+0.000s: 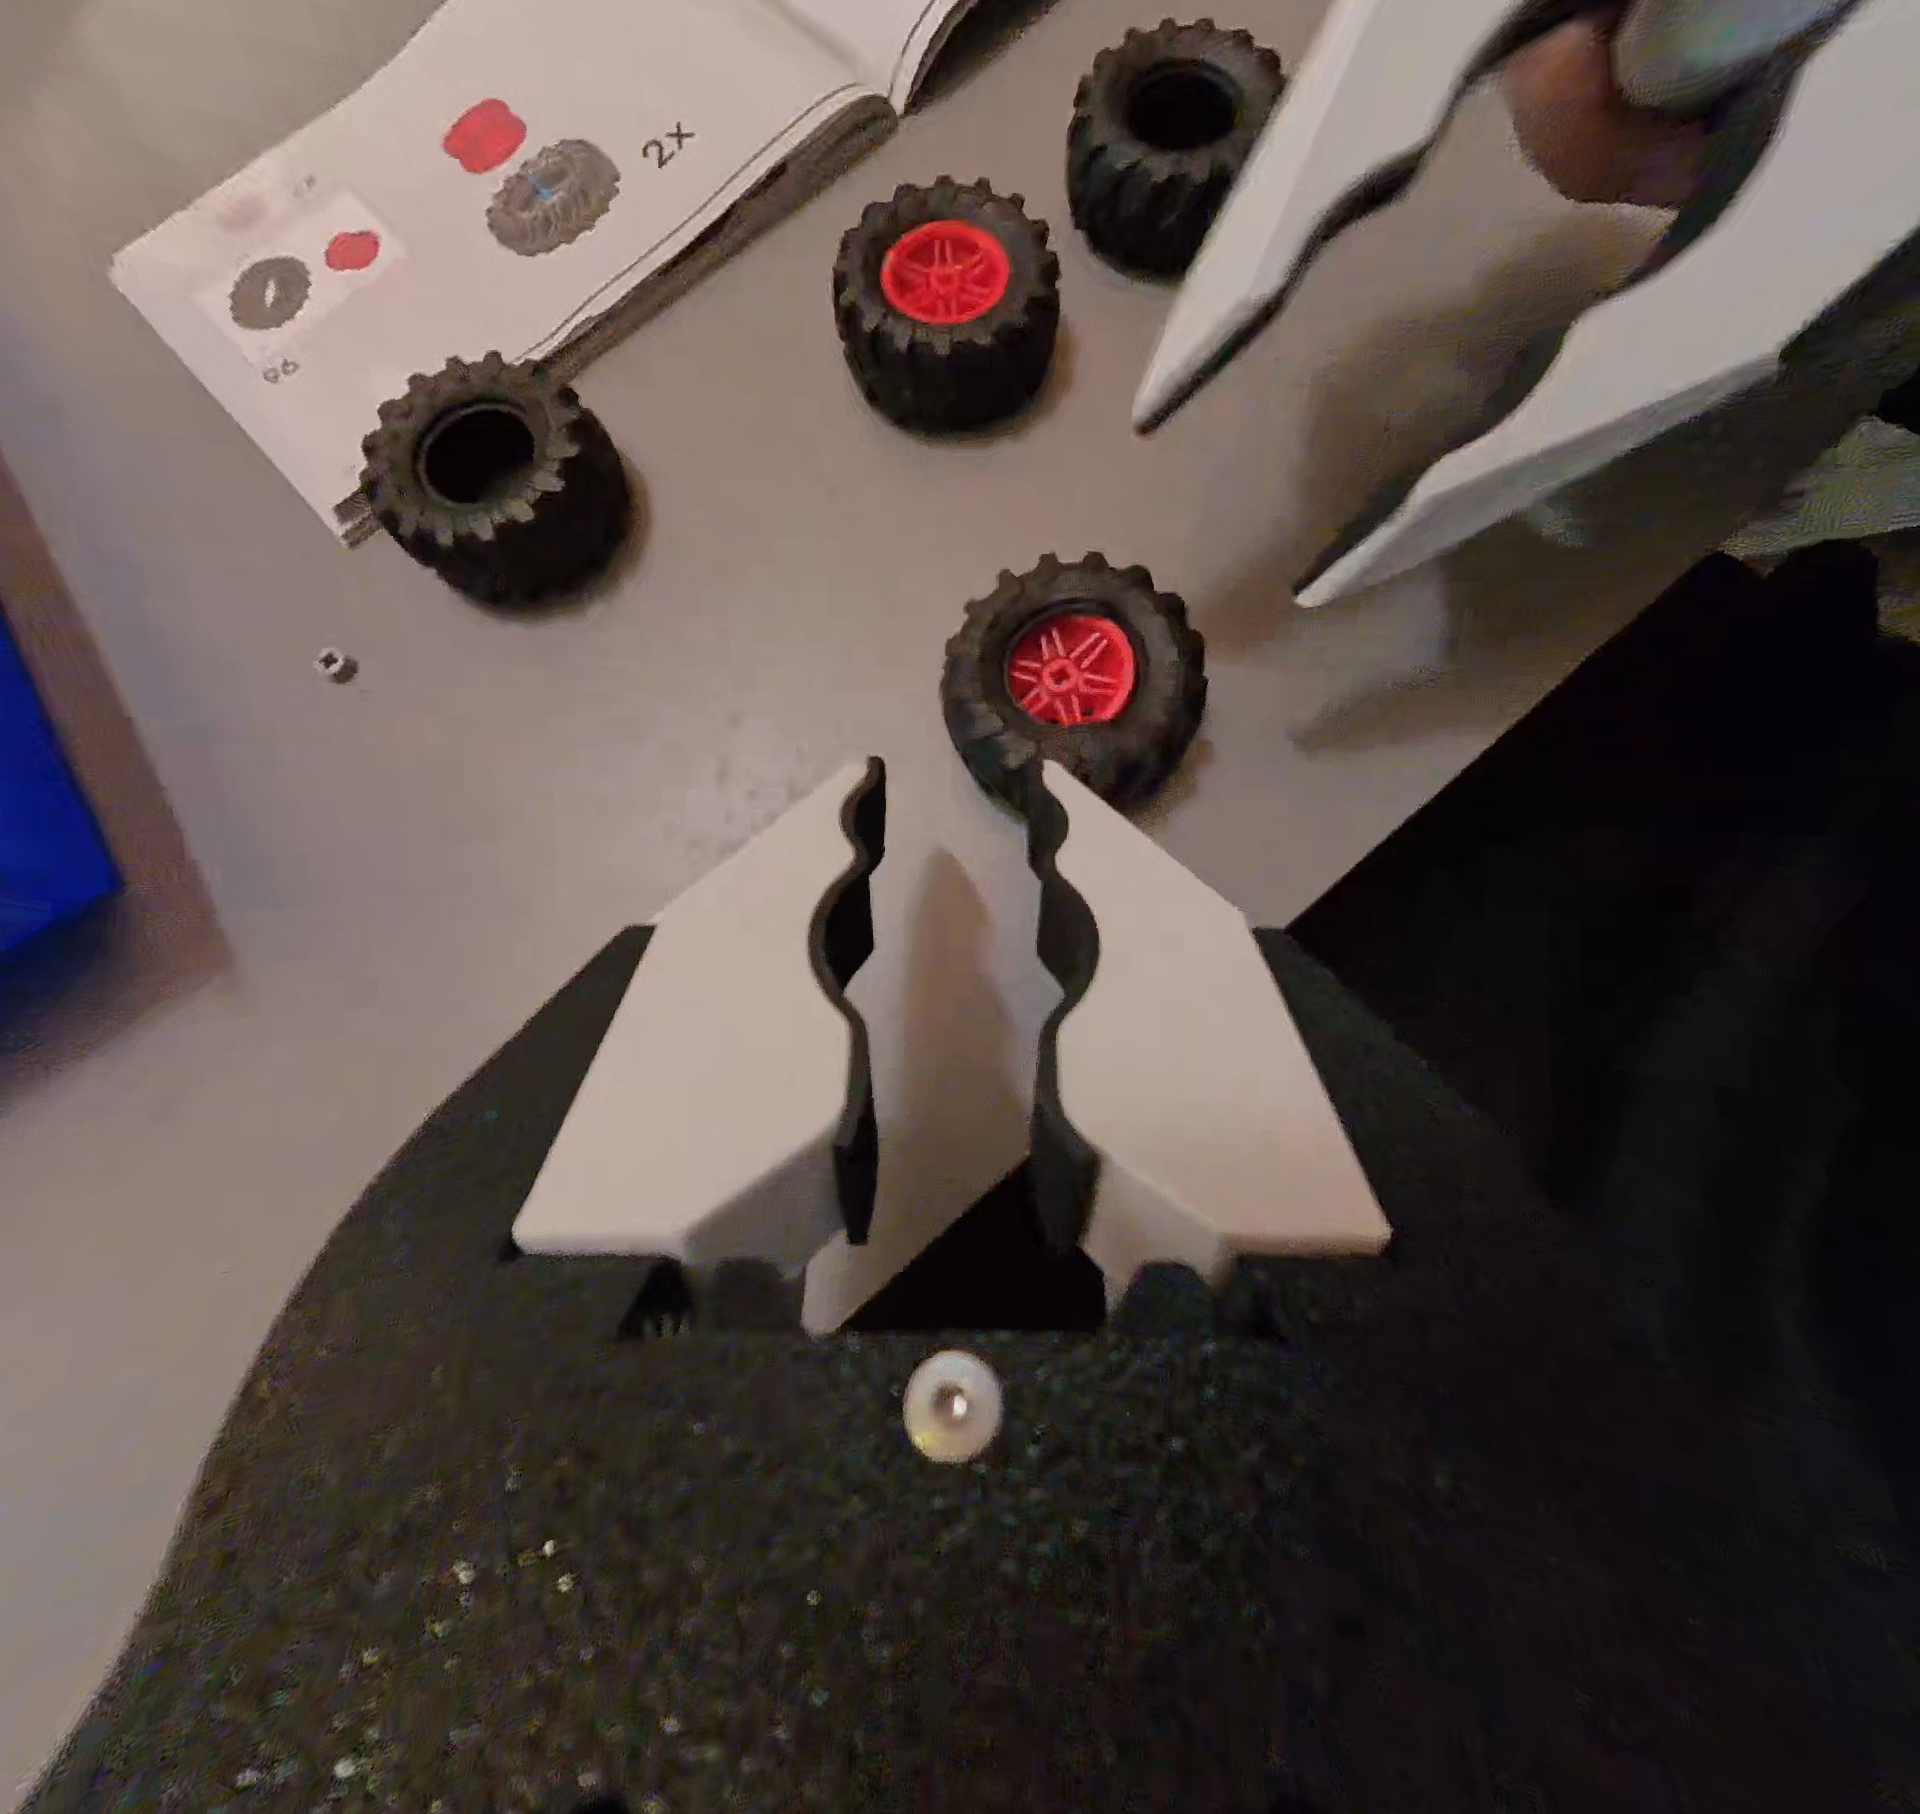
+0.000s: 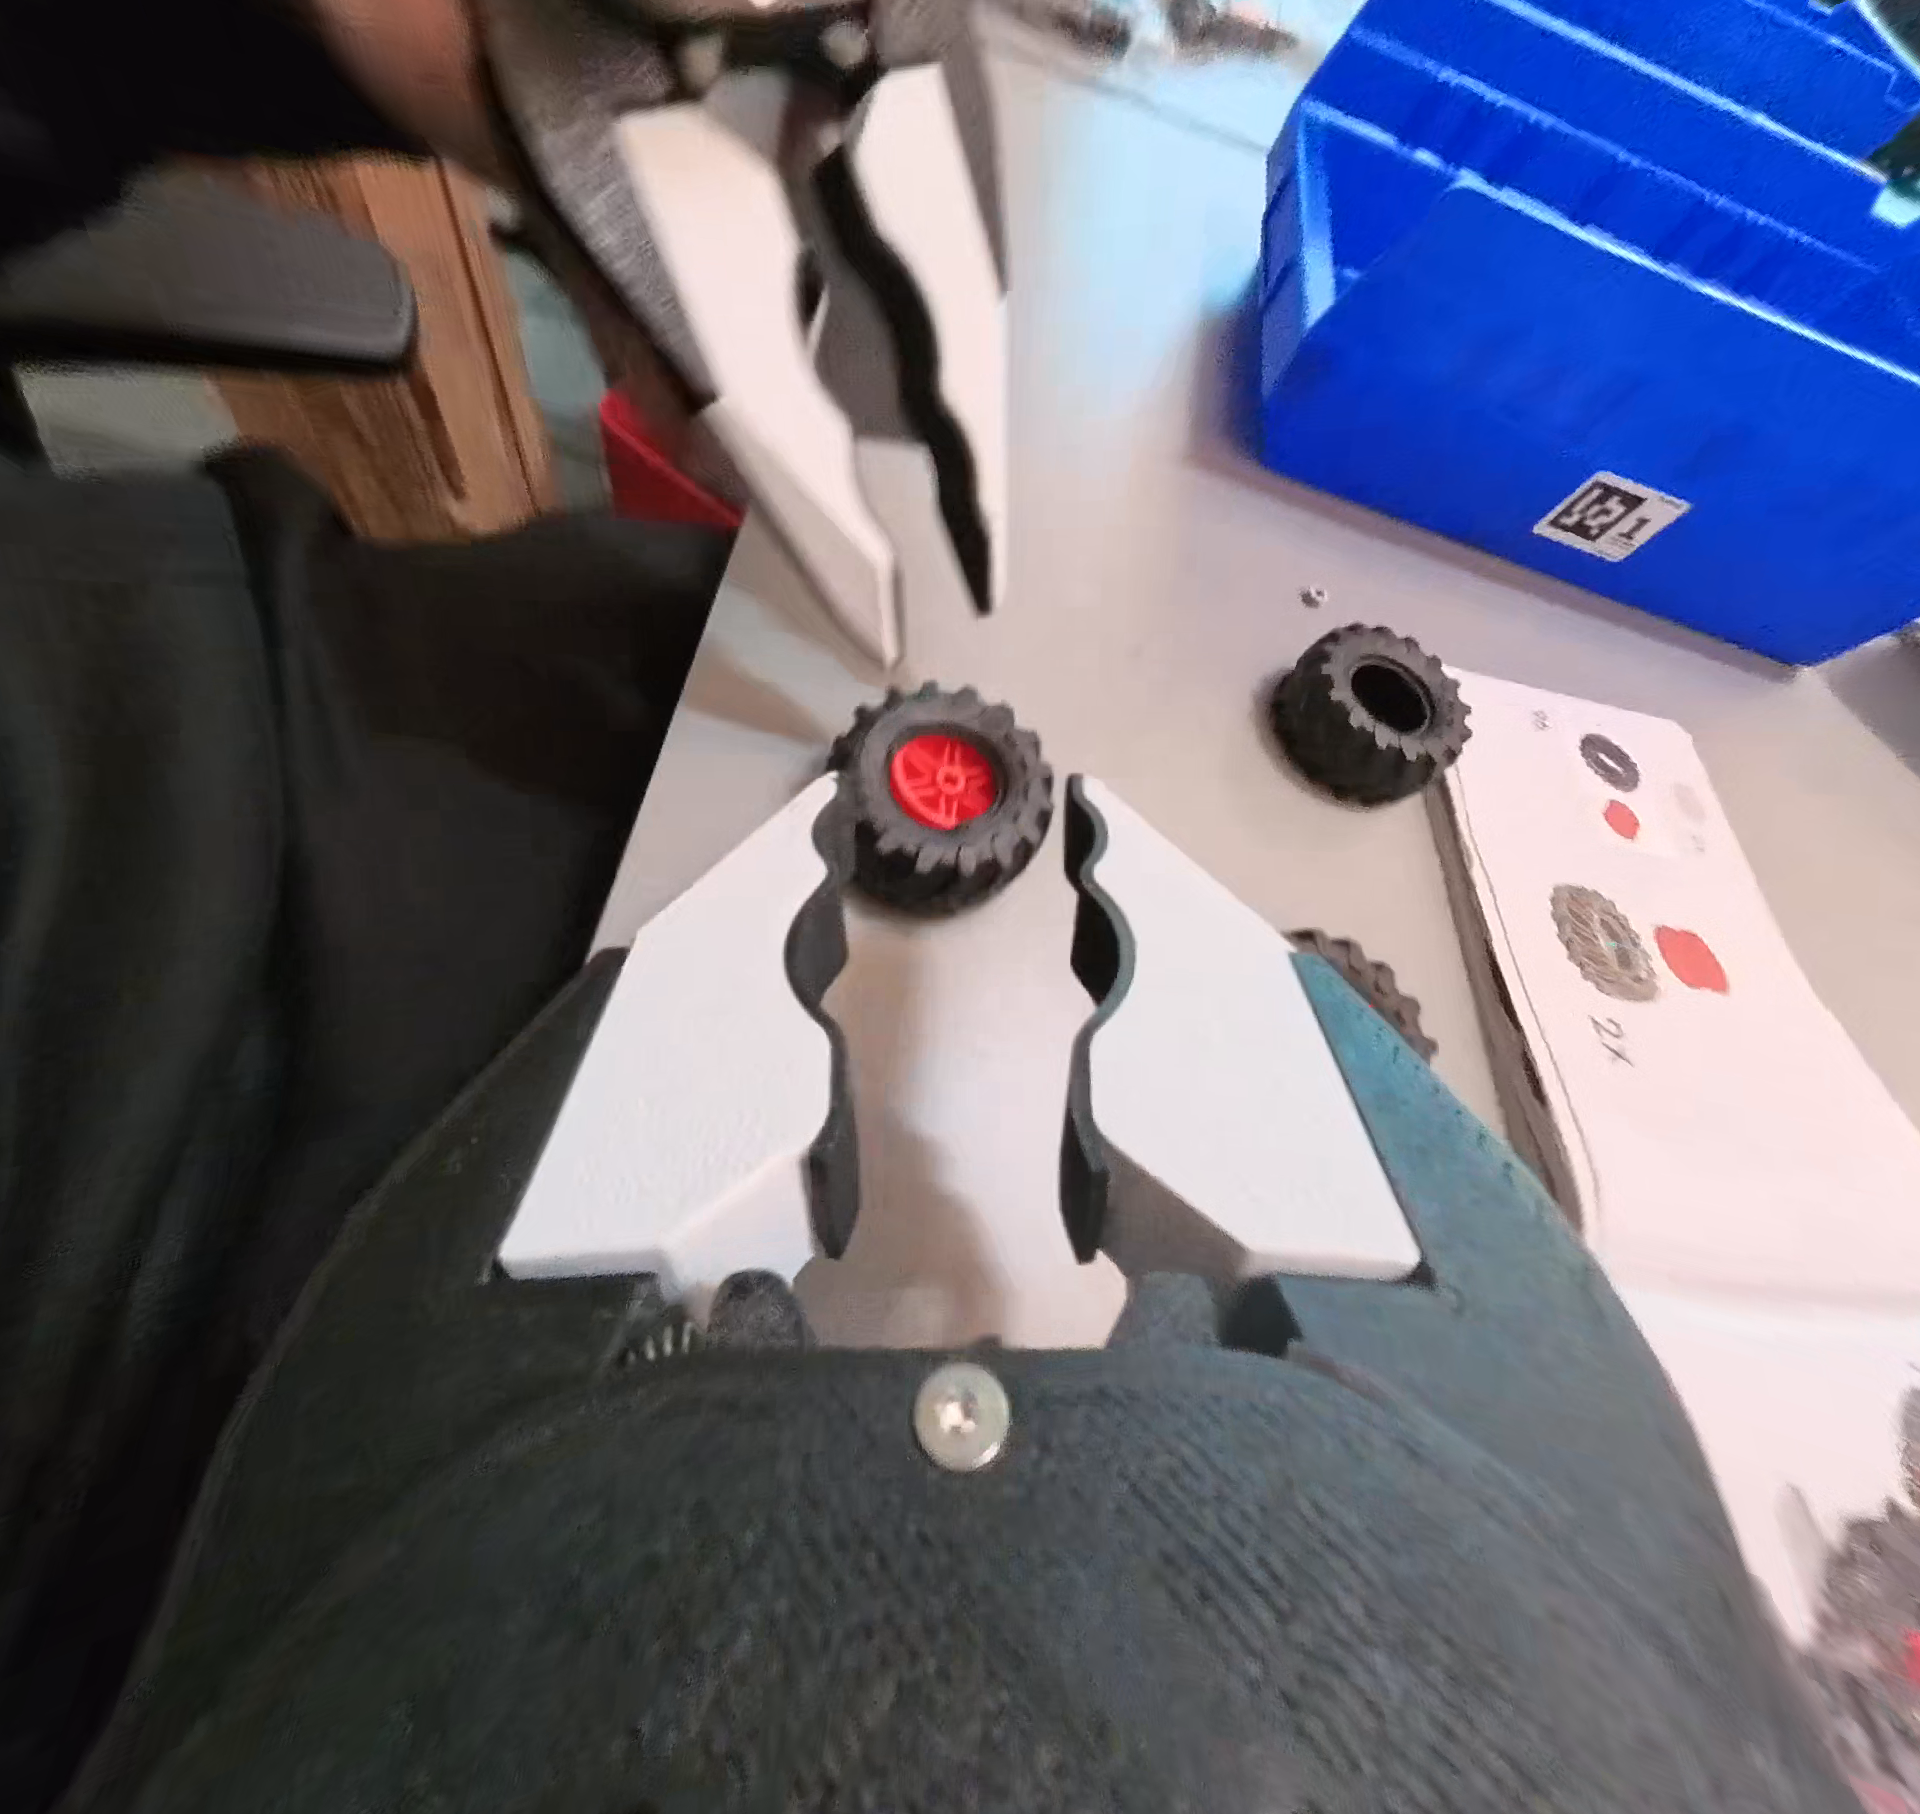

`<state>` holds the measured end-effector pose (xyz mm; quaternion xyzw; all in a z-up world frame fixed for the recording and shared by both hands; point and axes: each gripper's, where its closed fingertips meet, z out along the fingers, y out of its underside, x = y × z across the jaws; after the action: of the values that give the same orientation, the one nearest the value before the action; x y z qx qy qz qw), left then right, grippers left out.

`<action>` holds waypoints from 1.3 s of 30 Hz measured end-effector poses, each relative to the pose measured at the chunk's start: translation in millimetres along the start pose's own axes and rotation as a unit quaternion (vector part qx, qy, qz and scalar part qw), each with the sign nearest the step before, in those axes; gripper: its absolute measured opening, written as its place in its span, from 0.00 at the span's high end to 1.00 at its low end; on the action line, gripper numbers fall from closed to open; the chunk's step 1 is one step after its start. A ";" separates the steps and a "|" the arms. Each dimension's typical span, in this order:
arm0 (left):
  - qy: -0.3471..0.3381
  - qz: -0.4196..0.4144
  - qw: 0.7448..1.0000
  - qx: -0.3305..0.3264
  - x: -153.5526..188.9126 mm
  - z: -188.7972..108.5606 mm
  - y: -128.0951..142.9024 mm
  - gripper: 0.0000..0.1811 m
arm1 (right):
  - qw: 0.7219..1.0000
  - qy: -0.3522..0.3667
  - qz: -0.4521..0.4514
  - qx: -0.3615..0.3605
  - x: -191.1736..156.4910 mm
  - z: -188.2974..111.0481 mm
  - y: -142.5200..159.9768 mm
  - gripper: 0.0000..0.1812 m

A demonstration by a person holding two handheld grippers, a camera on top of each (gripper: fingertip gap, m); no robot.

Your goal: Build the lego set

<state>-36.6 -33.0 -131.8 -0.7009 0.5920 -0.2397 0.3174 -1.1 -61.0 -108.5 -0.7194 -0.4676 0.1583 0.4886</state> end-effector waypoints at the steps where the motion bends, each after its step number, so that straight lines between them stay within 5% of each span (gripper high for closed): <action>1: 0.010 0.010 1.000 0.010 5.2 0.3 -1.4 0.87 | 1.000 -0.010 0.016 0.011 2.2 4.8 -1.8 0.75; 5: 0.017 0.055 0.998 0.031 10.3 4.4 -10.9 0.80 | 0.996 -0.055 0.056 -0.049 -1.6 28.2 20.5 0.62; 12: 0.021 0.147 0.989 -0.020 4.3 6.3 -2.1 0.87 | 0.992 -0.052 0.063 -0.100 -4.0 37.9 39.4 0.64; 17: 0.033 0.158 0.987 -0.022 4.0 9.4 -4.3 0.90 | 0.992 -0.051 0.107 -0.051 -1.4 36.2 18.3 0.67; 20: 0.042 0.153 0.987 -0.021 5.9 11.2 -5.2 0.90 | 0.989 -0.058 0.090 -0.098 -8.1 47.1 33.8 0.61; 34: 0.080 0.106 0.991 0.005 2.4 12.3 -4.3 0.86 | 0.990 -0.090 0.071 -0.082 -6.7 52.2 26.9 0.68; 39: 0.097 0.060 0.993 0.010 3.6 12.1 -2.4 0.87 | 0.993 -0.033 0.082 -0.079 -4.7 46.7 26.2 0.66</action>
<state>-25.7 -34.4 -138.5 -0.6347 0.6584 -0.2926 0.2794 -22.0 -41.1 -153.9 -0.7857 -0.4341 0.1842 0.4003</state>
